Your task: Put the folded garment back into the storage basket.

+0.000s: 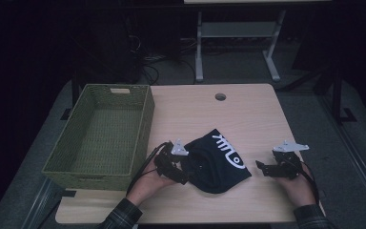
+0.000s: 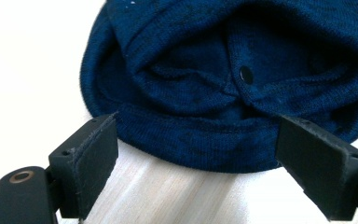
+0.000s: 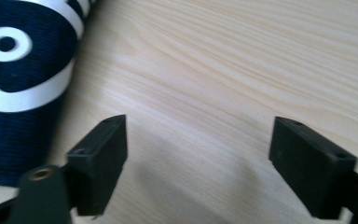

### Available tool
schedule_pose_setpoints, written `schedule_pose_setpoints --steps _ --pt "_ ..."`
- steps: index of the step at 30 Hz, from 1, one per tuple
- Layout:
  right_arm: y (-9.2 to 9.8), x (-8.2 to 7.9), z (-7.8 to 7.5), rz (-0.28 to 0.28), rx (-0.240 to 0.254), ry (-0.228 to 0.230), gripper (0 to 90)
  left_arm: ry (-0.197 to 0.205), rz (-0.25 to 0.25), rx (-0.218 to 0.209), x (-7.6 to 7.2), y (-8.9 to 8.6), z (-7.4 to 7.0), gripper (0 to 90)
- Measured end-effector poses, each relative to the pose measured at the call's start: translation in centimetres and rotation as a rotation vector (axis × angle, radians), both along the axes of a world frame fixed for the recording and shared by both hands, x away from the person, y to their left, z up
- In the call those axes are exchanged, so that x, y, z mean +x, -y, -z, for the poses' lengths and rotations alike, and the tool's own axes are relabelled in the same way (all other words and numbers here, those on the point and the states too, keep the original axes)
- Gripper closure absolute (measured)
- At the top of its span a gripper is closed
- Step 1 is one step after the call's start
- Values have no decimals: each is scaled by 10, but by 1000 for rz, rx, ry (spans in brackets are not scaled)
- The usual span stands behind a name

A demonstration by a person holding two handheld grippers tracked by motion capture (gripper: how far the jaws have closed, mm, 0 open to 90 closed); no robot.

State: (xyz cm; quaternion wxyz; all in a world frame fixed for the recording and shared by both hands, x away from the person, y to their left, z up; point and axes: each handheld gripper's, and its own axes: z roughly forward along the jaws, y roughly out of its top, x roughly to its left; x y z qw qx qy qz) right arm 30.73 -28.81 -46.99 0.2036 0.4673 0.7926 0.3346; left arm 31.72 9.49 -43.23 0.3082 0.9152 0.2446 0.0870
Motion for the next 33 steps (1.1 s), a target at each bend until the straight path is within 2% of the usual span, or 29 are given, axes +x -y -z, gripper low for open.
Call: schedule_pose_setpoints --steps 2,5,7,11,12,14,22,26,33 --pt "1 1 3 18 7 -7 147 -20 28 31 2 5 -1 124" --pt "1 2 6 35 -6 -6 139 -37 48 44 4 10 -1 124" --pt "0 2 8 44 -19 -10 139 -37 60 53 6 13 -2 123" --pt "0 3 10 43 -1 -11 137 -36 75 57 8 18 -3 124" --pt "0 3 10 43 -1 -11 137 -36 75 57 8 18 -3 124" --pt "3 4 13 51 36 -17 131 -33 80 66 10 23 -3 124" --pt "3 4 13 48 36 -17 130 -64 95 93 15 38 3 127" --pt "4 4 13 45 36 -16 130 -92 96 123 17 45 11 127" --pt "4 5 13 49 37 -17 131 -136 100 134 20 47 16 131"
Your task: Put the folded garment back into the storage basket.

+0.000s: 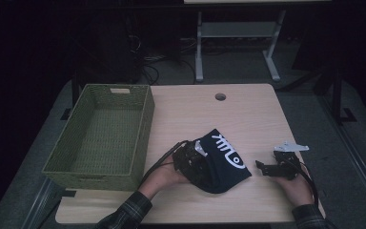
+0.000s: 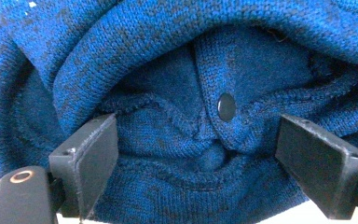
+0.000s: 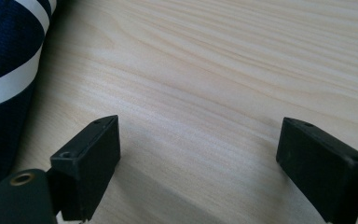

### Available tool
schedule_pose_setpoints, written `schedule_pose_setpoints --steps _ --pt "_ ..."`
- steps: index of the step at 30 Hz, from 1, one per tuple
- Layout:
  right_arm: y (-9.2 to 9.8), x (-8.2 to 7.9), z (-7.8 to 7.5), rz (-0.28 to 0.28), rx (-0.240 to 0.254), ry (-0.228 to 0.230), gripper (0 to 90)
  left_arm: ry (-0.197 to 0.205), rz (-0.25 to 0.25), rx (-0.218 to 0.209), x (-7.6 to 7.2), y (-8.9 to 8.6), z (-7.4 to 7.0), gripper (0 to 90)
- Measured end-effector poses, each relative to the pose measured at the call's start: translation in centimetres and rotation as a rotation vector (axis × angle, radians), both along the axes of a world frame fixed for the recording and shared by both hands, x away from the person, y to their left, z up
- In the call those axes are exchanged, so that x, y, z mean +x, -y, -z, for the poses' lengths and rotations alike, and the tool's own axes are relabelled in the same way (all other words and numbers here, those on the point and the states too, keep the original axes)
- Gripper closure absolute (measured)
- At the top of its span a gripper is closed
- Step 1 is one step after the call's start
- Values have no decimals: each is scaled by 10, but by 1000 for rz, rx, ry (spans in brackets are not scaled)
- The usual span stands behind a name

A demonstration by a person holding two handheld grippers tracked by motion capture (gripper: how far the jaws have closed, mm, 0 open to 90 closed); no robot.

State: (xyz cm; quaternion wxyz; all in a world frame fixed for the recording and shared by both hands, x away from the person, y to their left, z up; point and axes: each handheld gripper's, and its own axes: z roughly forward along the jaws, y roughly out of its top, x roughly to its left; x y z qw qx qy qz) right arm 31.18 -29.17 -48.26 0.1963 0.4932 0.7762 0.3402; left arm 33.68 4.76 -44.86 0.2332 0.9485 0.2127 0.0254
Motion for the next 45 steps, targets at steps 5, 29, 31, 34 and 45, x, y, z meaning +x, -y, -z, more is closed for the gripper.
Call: schedule_pose_setpoints --steps 5,29,31,34,45 --pt "0 0 0 3 0 0 131 -19 8 17 3 -1 1 169" --pt "0 0 0 8 -1 1 130 -116 69 17 13 0 -8 747" --pt "0 0 0 8 -1 0 130 -113 63 9 12 -1 -10 750" --pt "0 0 0 7 -3 0 130 -114 58 -6 12 -2 -15 753" --pt "0 0 0 7 -3 0 129 -93 40 -49 13 -7 -36 763"
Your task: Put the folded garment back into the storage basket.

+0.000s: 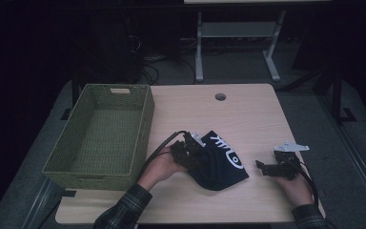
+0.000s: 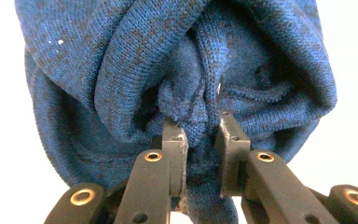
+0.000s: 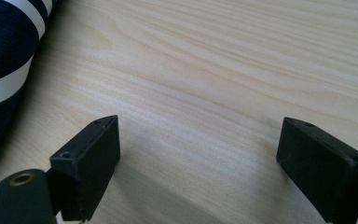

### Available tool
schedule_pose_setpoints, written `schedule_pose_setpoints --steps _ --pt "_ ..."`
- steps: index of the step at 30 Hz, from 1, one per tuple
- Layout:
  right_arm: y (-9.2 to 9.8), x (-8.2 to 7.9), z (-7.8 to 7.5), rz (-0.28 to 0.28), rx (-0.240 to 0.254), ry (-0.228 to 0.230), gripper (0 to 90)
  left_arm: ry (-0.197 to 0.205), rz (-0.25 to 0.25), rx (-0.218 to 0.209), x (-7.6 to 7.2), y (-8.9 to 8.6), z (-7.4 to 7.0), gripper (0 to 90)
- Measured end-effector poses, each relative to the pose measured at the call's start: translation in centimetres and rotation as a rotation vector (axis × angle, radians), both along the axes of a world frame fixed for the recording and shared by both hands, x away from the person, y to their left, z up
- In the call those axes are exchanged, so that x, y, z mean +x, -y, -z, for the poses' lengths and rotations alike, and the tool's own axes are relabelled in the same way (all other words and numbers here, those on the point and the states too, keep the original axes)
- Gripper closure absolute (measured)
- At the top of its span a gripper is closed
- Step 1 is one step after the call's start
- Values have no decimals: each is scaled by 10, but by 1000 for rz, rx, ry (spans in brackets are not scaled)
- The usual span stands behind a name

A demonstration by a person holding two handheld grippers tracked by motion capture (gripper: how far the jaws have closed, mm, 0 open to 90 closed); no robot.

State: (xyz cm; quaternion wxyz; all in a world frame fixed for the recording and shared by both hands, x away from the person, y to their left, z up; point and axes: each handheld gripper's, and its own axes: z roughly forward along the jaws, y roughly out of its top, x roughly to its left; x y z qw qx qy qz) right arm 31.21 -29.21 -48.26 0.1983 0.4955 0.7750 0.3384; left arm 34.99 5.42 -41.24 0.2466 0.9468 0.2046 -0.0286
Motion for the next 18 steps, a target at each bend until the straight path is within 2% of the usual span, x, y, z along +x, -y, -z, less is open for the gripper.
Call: schedule_pose_setpoints --steps 3,9,12,13,16,18 --pt "0 0 0 0 0 0 129 19 -9 -21 1 -3 -12 764" --pt "0 0 0 0 0 0 129 33 -16 -47 5 -10 -31 765" --pt "0 0 0 1 1 -1 129 36 -20 -51 7 -12 -38 765" --pt "0 0 0 1 1 -1 129 44 -27 -53 8 -14 -46 765" --pt "0 0 0 0 1 -1 129 49 -31 -57 10 -17 -53 765" --pt "0 0 0 1 0 -1 129 55 -33 -59 13 -20 -64 764"
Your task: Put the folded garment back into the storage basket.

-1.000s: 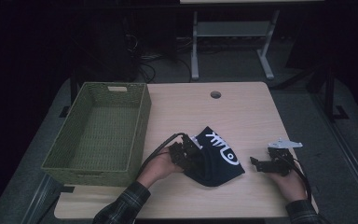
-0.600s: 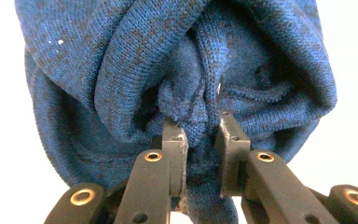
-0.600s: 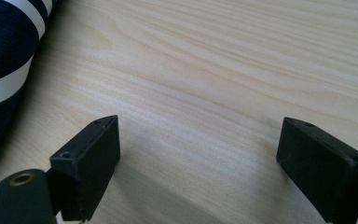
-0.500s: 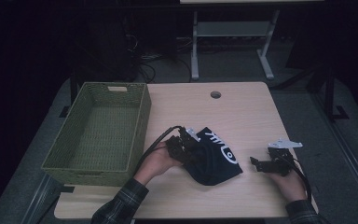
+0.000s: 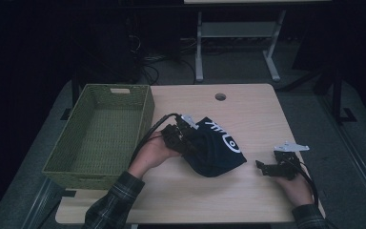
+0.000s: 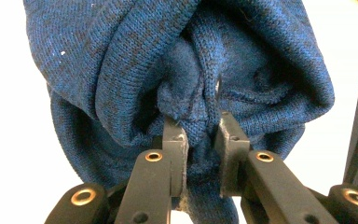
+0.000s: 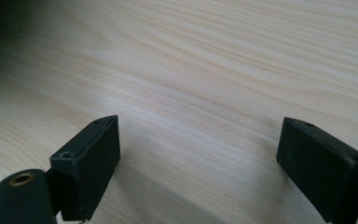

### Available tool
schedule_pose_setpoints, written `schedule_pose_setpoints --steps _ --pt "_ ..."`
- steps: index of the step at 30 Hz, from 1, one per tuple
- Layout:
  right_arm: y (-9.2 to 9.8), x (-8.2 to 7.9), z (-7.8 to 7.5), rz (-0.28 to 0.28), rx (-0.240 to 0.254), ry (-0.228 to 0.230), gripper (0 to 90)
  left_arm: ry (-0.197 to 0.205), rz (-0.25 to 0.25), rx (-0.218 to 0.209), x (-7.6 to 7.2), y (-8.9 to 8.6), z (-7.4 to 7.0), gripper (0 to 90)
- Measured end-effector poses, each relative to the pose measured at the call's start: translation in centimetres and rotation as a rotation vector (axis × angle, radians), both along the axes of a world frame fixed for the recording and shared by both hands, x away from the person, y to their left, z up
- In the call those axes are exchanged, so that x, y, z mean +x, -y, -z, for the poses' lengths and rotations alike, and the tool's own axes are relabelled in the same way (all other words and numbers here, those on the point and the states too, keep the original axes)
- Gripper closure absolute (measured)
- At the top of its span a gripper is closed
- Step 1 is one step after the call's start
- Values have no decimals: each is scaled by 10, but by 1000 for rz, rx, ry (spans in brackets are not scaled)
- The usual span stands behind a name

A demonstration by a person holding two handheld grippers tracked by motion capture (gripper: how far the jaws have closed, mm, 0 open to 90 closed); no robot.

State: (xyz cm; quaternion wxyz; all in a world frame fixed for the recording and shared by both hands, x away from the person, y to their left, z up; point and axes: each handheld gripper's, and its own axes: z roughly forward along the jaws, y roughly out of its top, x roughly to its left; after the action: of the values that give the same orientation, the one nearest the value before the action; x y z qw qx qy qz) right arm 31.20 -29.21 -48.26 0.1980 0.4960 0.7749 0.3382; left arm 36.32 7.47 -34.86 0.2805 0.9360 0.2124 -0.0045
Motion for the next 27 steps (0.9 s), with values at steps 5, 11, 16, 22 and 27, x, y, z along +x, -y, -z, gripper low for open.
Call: schedule_pose_setpoints --steps 5,11,16,22,27 --pt "0 0 0 0 0 0 129 19 3 0 6 -5 -17 764" --pt "0 0 0 -1 -1 -2 115 42 -1 4 12 -13 -37 763" --pt "0 2 1 19 -11 -17 26 53 -24 1 16 -23 -49 763" --pt "0 3 1 23 -15 -26 11 73 -68 -10 20 -41 -65 763" --pt "-1 3 1 19 -16 -26 11 90 -101 -11 21 -57 -78 763"
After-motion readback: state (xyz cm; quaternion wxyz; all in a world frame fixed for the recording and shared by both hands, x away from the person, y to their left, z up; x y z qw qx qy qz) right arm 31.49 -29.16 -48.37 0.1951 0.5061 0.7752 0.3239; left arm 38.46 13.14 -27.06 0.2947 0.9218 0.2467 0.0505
